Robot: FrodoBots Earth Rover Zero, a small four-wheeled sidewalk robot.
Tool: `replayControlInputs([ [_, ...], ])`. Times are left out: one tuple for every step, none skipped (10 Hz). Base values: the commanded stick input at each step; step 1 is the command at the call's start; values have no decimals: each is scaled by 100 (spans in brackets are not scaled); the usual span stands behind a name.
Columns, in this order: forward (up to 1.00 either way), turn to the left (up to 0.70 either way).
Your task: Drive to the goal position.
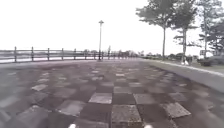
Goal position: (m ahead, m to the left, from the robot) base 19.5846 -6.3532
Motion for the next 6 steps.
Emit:
replayControlInputs([
  [100, -40],
  [100, -33],
  [100, 0],
  [100, 0],
  [100, 0],
  [100, 0],
])
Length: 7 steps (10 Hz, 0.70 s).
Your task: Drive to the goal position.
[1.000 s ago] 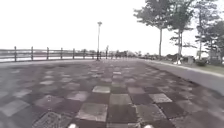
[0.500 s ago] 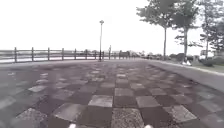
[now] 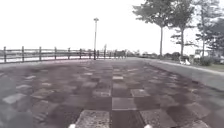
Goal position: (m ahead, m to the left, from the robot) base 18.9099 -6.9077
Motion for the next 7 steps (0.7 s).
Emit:
replayControlInputs([
  [100, 0],
  [100, 0],
  [100, 0],
  [100, 0],
  [100, 0],
  [100, 0],
  [100, 0],
])
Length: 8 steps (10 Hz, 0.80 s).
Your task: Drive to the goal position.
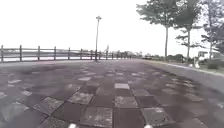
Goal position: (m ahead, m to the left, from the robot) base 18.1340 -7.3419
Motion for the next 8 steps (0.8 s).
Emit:
replayControlInputs([
  [100, 0],
  [100, 0],
  [100, 0],
  [100, 0],
  [100, 0],
  [100, 0],
  [100, -2],
  [100, -10],
])
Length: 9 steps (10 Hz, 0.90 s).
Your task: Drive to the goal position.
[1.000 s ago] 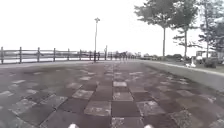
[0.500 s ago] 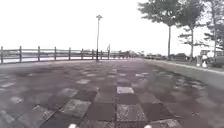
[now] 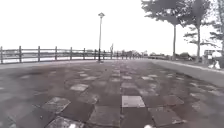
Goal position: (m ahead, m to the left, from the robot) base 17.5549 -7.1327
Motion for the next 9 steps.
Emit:
replayControlInputs([
  [100, -40],
  [100, -40],
  [100, -40],
  [100, -40],
  [100, -40],
  [100, -5],
  [100, 0],
  [100, 0],
  [100, 0],
])
